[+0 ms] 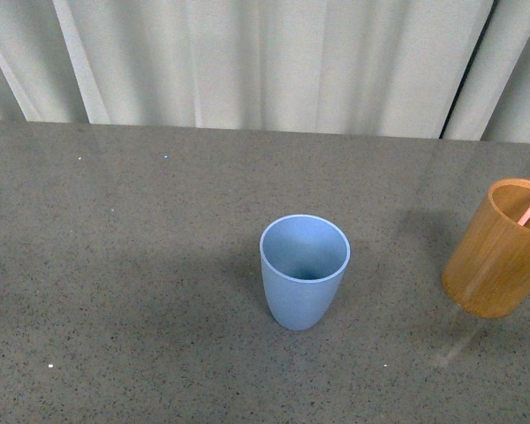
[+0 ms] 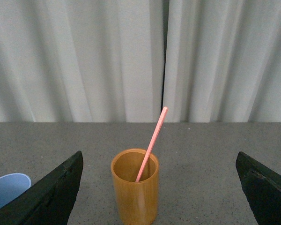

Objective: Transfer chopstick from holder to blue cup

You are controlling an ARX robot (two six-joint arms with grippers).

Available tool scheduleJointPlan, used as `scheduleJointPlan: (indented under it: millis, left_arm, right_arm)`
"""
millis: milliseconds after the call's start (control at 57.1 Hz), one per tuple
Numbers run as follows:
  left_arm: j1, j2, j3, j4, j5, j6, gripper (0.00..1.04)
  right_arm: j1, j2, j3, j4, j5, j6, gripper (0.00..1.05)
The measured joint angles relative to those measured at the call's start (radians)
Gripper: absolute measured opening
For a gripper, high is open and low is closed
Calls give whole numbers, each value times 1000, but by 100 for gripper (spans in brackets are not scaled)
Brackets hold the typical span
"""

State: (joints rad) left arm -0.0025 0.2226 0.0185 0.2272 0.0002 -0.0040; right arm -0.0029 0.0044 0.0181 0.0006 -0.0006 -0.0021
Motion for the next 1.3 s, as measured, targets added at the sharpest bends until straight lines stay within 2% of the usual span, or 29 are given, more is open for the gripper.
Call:
scheduleJointPlan:
  millis: [228, 315, 525, 630, 753, 823, 858, 875, 911, 963, 998, 1033, 1086, 1156, 1226, 1296]
  left_arm:
    - [0, -60, 0, -61, 0, 0, 4]
    - [0, -175, 0, -211, 0, 0, 4]
    - [0, -219, 0, -227, 0, 0, 4]
    - [0, -219, 0, -227, 0, 0, 29]
    - [0, -219, 0, -227, 0, 0, 52]
    - [0, -219, 0, -227, 0, 0, 63]
    - [0, -219, 0, -227, -1, 0, 70]
    - [0, -219, 0, -227, -1, 0, 72]
    - [0, -219, 0, -227, 0, 0, 83]
    - [0, -219, 0, -227, 0, 0, 95]
    - [0, -219, 0, -227, 0, 1, 100]
    - [0, -219, 0, -227, 0, 0, 98]
    - [0, -219, 0, -227, -1, 0, 98]
    - [0, -219, 0, -227, 0, 0, 98]
    - [0, -219, 0, -227, 0, 0, 98]
    - [0, -219, 0, -227, 0, 0, 98]
  right_arm:
    - [0, 0, 0, 0, 0, 0, 95]
    - [0, 0, 0, 0, 0, 0, 95]
    - [0, 0, 0, 0, 0, 0, 95]
    - [0, 0, 0, 0, 0, 0, 95]
    - [0, 0, 0, 0, 0, 0, 95]
    - [27, 79, 47, -116, 98, 11, 95]
    - [35, 138, 58, -116, 119, 8, 95]
    - [37, 187, 61, -95, 120, 3, 95]
    - [41, 323, 64, 13, 94, -10, 95]
    - [43, 517, 74, 203, 58, -34, 95]
    - [45, 665, 87, 354, 45, -55, 95]
    - [45, 739, 96, 430, 34, -64, 95]
    - [41, 961, 124, 643, 28, -84, 95]
    - [33, 1207, 161, 843, 42, -95, 95]
    - [25, 1400, 189, 986, 49, -104, 95]
    - [15, 1508, 212, 1053, 61, -102, 95]
